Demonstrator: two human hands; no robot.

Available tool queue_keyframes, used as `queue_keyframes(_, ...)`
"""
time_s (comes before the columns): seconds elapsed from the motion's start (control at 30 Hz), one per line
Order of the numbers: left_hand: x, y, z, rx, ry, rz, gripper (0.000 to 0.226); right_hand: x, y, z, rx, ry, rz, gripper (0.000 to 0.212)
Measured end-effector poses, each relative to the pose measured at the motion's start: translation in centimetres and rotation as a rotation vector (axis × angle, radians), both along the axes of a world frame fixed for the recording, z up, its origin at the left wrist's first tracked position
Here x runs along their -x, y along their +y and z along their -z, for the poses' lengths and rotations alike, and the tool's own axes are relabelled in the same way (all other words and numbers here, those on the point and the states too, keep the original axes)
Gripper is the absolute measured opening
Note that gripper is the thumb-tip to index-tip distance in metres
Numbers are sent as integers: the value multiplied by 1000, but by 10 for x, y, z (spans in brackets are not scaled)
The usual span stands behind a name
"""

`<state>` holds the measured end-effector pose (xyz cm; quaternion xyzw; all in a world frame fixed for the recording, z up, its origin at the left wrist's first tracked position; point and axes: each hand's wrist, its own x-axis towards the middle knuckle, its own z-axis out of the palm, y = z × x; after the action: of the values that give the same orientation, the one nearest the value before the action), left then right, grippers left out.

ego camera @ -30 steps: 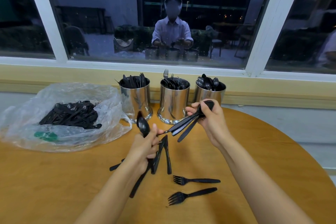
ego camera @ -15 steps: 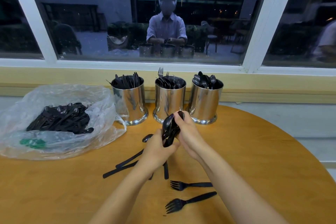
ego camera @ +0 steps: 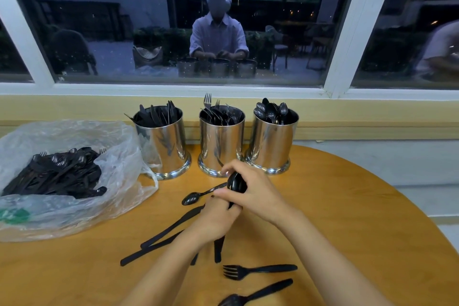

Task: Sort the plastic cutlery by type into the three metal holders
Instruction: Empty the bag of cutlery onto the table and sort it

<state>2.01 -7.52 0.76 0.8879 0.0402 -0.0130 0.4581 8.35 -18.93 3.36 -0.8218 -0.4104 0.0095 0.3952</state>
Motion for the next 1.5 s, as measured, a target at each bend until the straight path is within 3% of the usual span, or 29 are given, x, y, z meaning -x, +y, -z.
queue_keyframes(0.17, -10, -6, 0, 127, 4, -16, 19, -17, -4, 2, -141, 131, -16, 21)
queue_keyframes(0.23, -19, -10, 0, 174, -61, -37, 6, -28, -5, 2, -219, 144, 57, 15)
queue_keyframes(0.27, -24, -11, -1, 201, -96, -53, 14, -35, -7, 1, -242, 132, 114, 15)
queue_keyframes(0.37, -46, -14, -13, 261, -176, -109, 30, -66, -20, -16, -314, 52, 299, 15)
queue_keyframes(0.53, -109, -11, -51, 152, -409, -257, 27, -124, -53, -96, -556, -267, 610, 11)
queue_keyframes(0.67, -165, -23, -76, -33, -509, -228, 27, -169, -56, -123, -422, -468, 670, 13)
queue_keyframes(0.77, -203, -33, -76, -204, -472, -180, 34, -195, -46, -111, -212, -513, 640, 16)
queue_keyframes(0.9, -229, -25, -60, -432, -348, -126, 36, -217, -40, -67, 265, -430, 590, 23)
queue_keyframes(1.03, -236, -20, -54, -467, -351, -133, 42, -226, -41, -36, 466, -283, 481, 48)
queue_keyframes(1.13, -233, -20, -53, -495, -362, -111, 43, -232, -39, -37, 458, -196, 441, 50)
queue_keyframes(1.3, -217, -2, -76, -353, -500, -97, 39, -222, -34, -57, 110, -318, 479, 32)
queue_keyframes(1.4, -205, 35, -95, -297, -588, -228, 32, -198, -9, -75, 39, -311, 353, 22)
queue_keyframes(1.5, -208, 84, -103, -263, -499, -420, 33, -189, 25, -79, 84, -183, 239, 20)
